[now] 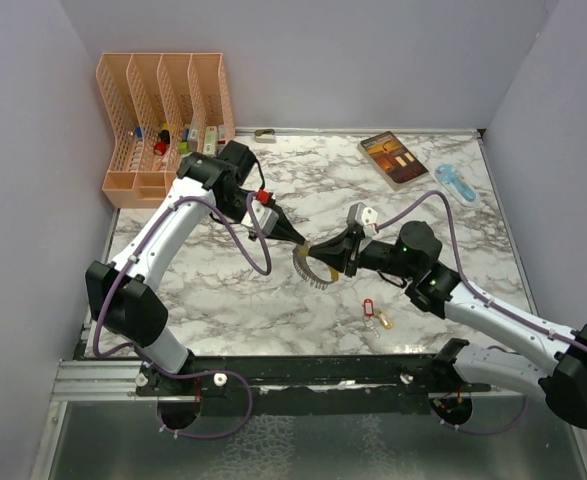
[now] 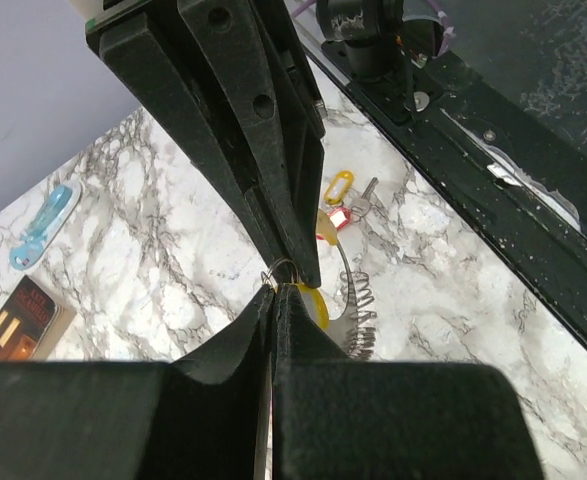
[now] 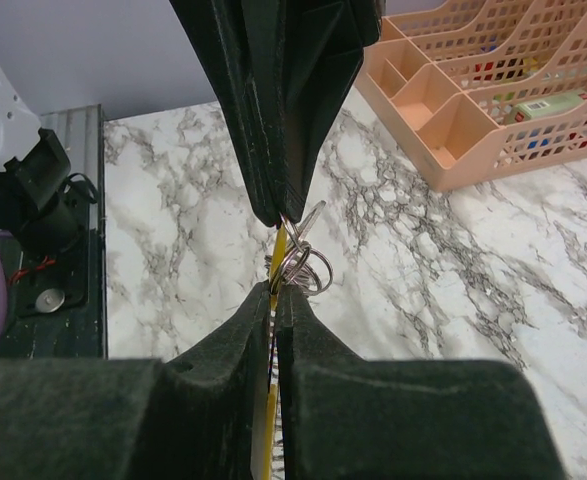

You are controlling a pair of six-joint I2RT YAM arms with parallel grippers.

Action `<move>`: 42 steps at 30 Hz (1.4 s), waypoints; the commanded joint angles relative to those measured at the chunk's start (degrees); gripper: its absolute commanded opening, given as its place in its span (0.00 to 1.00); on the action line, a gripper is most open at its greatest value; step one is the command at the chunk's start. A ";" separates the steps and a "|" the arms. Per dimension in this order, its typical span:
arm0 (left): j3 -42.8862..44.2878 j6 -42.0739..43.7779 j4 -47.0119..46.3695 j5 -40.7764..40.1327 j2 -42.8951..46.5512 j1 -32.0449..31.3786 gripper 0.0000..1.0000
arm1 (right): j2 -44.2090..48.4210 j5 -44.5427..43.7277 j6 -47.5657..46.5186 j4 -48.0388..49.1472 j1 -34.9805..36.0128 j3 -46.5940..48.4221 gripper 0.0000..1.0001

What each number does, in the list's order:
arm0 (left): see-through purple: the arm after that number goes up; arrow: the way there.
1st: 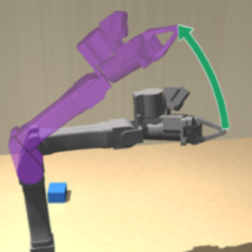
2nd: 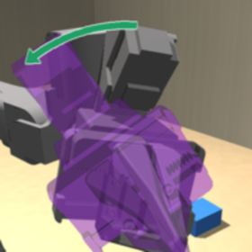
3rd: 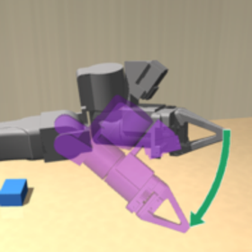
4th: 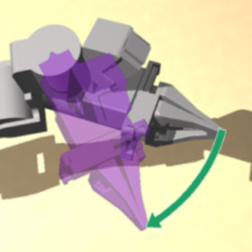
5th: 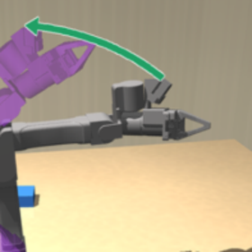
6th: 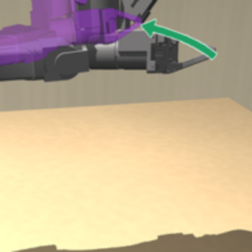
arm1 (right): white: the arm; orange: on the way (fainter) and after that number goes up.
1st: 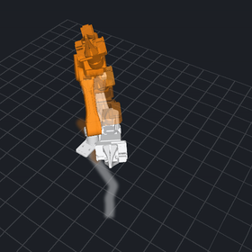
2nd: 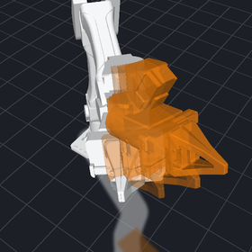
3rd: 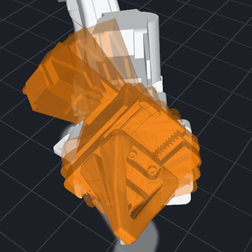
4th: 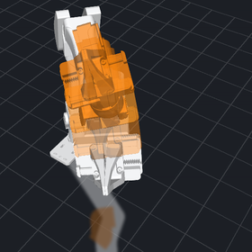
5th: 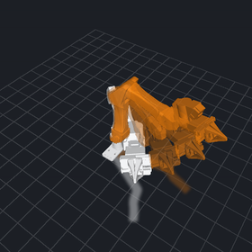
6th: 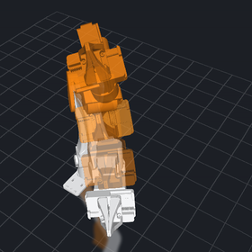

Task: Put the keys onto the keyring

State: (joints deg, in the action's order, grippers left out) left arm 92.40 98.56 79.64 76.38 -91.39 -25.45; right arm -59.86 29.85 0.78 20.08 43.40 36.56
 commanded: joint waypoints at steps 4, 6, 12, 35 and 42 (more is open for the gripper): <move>0.04 0.06 1.22 -3.36 1.49 -0.30 0.00 | 2.64 -0.36 -0.47 -1.07 0.02 0.01 0.04; 0.18 0.22 1.18 -3.96 1.35 -0.31 0.00 | 2.84 -0.35 -1.01 -1.88 0.02 0.32 0.04; 1.01 -0.42 1.22 -5.25 0.84 -0.30 0.00 | 4.35 -2.97 -3.37 -6.12 0.02 1.70 0.03; 3.81 -3.66 1.22 -2.63 -2.97 -0.96 0.00 | 1.03 -1.45 -6.12 -10.79 0.02 6.99 0.08; 4.39 -4.77 1.15 0.17 -3.02 -1.60 0.00 | 1.37 -1.85 -3.74 -7.31 0.02 5.77 0.20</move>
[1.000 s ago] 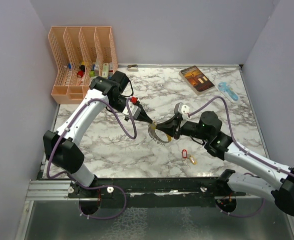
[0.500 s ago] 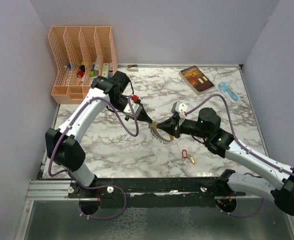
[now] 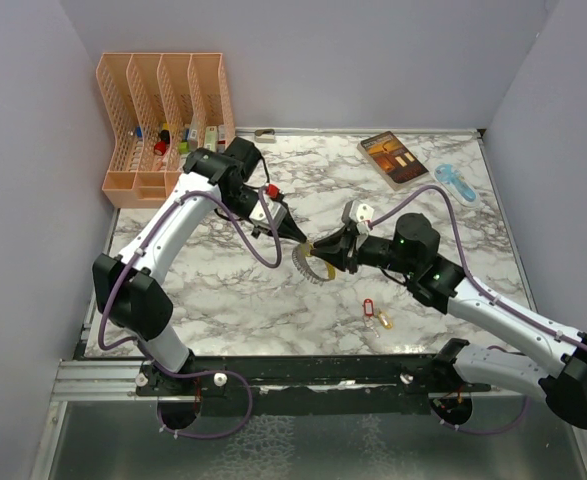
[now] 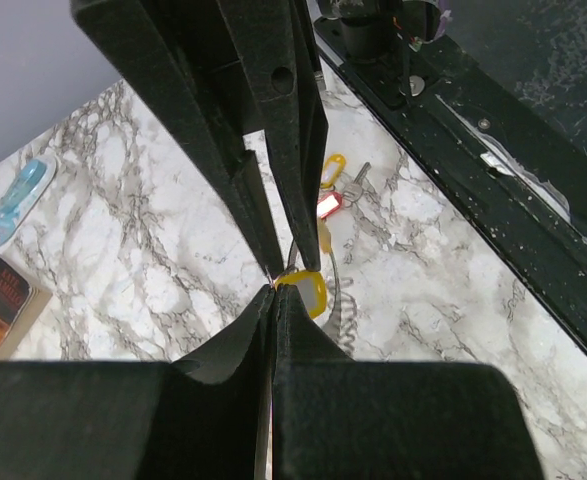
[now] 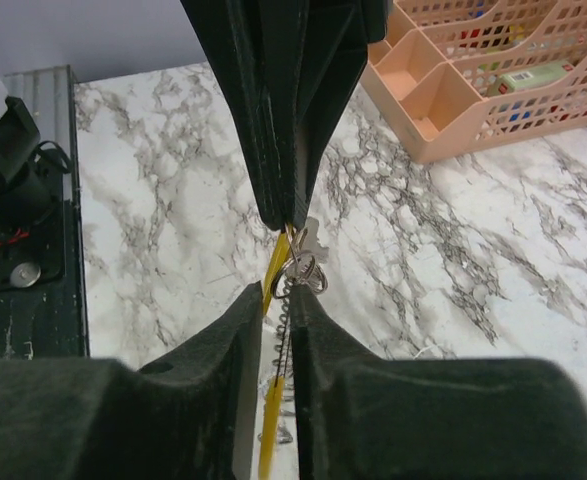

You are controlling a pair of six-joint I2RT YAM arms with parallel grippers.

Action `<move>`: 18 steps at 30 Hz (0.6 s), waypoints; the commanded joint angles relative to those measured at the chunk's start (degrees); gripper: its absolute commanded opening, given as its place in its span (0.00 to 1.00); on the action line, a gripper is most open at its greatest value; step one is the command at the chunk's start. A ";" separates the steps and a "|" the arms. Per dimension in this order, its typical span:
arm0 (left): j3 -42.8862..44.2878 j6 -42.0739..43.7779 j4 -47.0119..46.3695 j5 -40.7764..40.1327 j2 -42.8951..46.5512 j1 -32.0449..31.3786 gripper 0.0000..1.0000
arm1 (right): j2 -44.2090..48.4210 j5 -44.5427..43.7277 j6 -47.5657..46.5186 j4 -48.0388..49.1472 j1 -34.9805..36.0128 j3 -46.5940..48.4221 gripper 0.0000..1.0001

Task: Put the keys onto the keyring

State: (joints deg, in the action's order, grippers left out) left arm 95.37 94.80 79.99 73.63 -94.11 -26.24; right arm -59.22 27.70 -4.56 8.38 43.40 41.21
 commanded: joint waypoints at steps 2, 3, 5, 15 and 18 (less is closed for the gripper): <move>1.40 -1.25 0.89 3.13 -0.08 -1.36 0.00 | 0.26 0.35 2.08 4.90 0.02 1.18 0.22; 1.39 -1.42 0.76 3.14 0.02 -1.62 0.00 | -0.06 0.56 2.16 5.10 0.02 1.28 0.20; 1.39 -1.44 0.78 3.08 0.23 -2.00 0.00 | -0.81 0.78 2.38 5.19 0.01 1.60 0.18; 2.58 -2.98 0.85 -0.64 -0.31 -2.15 0.00 | 0.14 0.02 2.30 1.26 0.02 1.80 0.25; 4.31 -6.11 0.87 -1.38 -2.05 -2.15 0.00 | 4.56 -2.89 2.37 -0.47 0.02 -0.01 0.35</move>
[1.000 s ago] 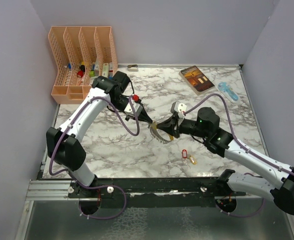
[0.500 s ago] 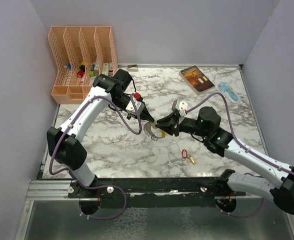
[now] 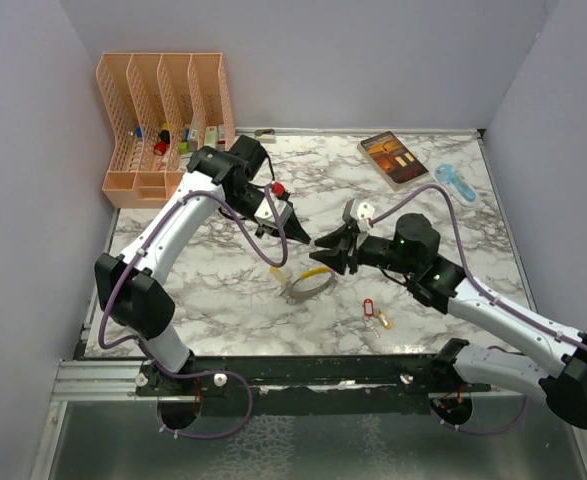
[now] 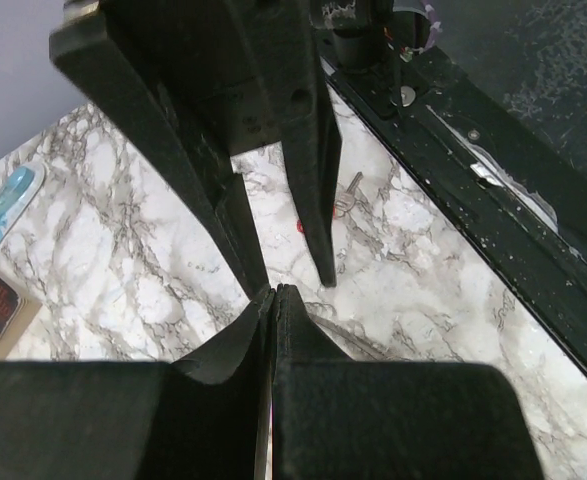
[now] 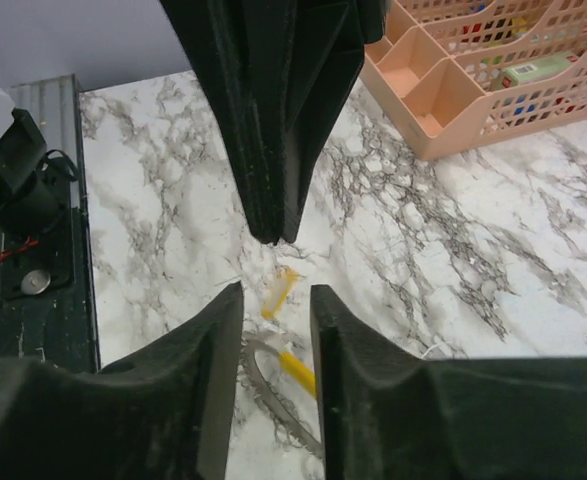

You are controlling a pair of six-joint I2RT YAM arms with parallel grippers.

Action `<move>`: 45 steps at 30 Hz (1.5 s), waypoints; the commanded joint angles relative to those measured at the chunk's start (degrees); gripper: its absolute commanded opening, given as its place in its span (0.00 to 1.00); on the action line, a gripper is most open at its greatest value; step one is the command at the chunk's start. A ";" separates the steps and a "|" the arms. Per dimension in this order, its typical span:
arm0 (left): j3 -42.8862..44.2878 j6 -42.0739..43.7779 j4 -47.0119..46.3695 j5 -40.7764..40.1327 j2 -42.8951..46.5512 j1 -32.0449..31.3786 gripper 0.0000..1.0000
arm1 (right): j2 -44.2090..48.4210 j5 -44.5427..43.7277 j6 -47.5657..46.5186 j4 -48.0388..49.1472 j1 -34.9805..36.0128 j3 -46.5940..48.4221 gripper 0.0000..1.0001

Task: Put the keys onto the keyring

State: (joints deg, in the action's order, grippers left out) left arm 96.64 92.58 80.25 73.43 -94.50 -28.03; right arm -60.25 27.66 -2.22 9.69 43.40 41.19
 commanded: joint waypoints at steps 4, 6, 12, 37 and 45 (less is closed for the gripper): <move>2.04 -3.15 0.58 -0.36 -1.43 -0.36 0.00 | 12.29 -7.85 -0.27 -3.46 0.02 -3.21 0.43; 0.80 -2.15 0.52 -0.85 -1.03 -0.36 0.00 | 13.63 -9.02 -0.78 -4.37 0.02 -4.09 0.33; -3.50 -3.34 -0.86 -0.89 -0.42 6.10 0.00 | 6.40 -10.47 -0.02 -7.41 0.02 -4.97 0.45; -18.06 -39.60 -33.92 -6.10 12.08 26.51 0.45 | -43.24 -14.53 -11.33 -8.60 0.02 15.21 0.58; -18.05 -40.46 -34.94 -6.24 12.38 26.80 0.50 | -48.68 -9.78 -14.16 -9.58 0.02 17.83 0.48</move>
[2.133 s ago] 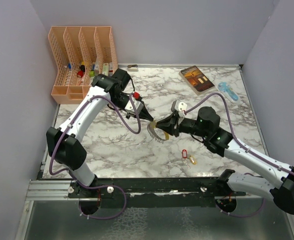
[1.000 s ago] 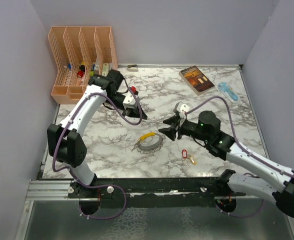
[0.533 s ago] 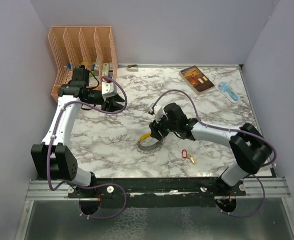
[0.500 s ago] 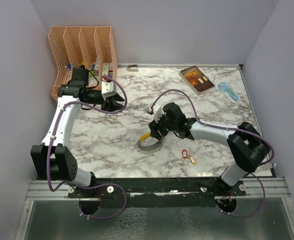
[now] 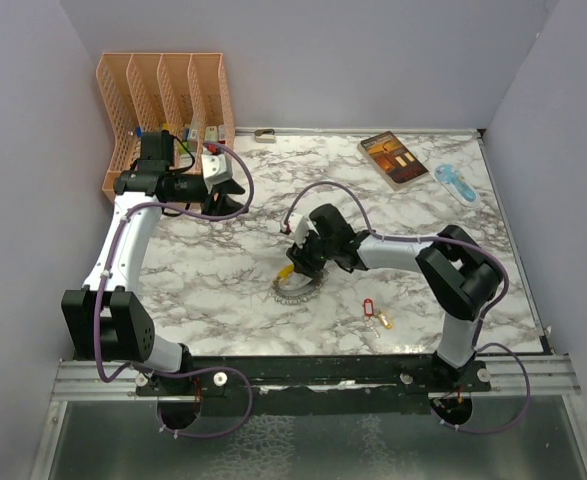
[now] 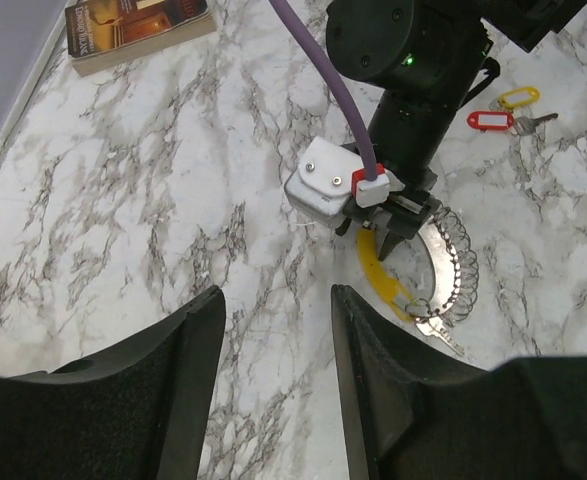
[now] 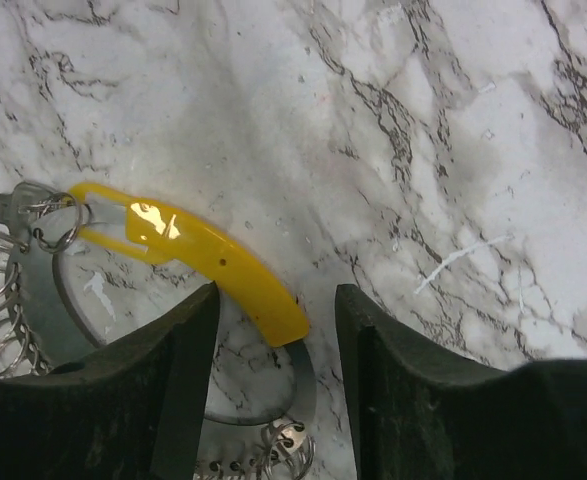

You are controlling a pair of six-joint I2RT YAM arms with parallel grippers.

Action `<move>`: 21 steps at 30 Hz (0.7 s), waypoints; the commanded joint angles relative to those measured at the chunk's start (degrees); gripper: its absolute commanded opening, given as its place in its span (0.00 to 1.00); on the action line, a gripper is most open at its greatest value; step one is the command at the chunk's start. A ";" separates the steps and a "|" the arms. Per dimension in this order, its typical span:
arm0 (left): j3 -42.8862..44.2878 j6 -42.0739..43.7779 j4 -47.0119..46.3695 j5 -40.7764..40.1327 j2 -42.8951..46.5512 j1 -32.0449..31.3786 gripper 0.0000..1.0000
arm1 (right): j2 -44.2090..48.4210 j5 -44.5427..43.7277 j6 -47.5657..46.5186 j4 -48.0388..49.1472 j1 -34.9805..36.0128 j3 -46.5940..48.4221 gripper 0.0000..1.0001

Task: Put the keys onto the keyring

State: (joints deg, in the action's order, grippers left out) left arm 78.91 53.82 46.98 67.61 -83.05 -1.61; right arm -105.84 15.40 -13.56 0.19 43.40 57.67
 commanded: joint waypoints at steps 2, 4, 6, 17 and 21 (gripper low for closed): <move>-0.57 -2.79 -2.80 -0.38 0.78 0.38 0.50 | -4.35 1.91 -2.45 -0.91 0.02 2.36 0.33; -0.96 -3.78 -3.84 -0.15 0.64 0.38 0.50 | -5.68 0.92 -1.13 -1.82 0.02 3.43 0.14; -1.04 -4.78 -4.89 -0.08 0.55 0.39 0.51 | -6.39 -1.81 1.17 -2.26 0.02 3.78 0.02; -4.12 -4.90 -6.67 -1.34 1.00 0.38 0.51 | 4.72 -15.29 5.97 0.51 -0.96 0.97 0.01; -4.87 -6.14 -8.94 -1.22 0.83 0.32 0.51 | 13.49 -14.61 5.38 3.71 -0.95 -2.14 0.01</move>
State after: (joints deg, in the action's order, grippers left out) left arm 74.96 49.21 40.80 66.70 -83.05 -1.56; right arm -101.95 3.57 -8.56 0.30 42.46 57.76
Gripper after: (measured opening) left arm 0.510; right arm 0.015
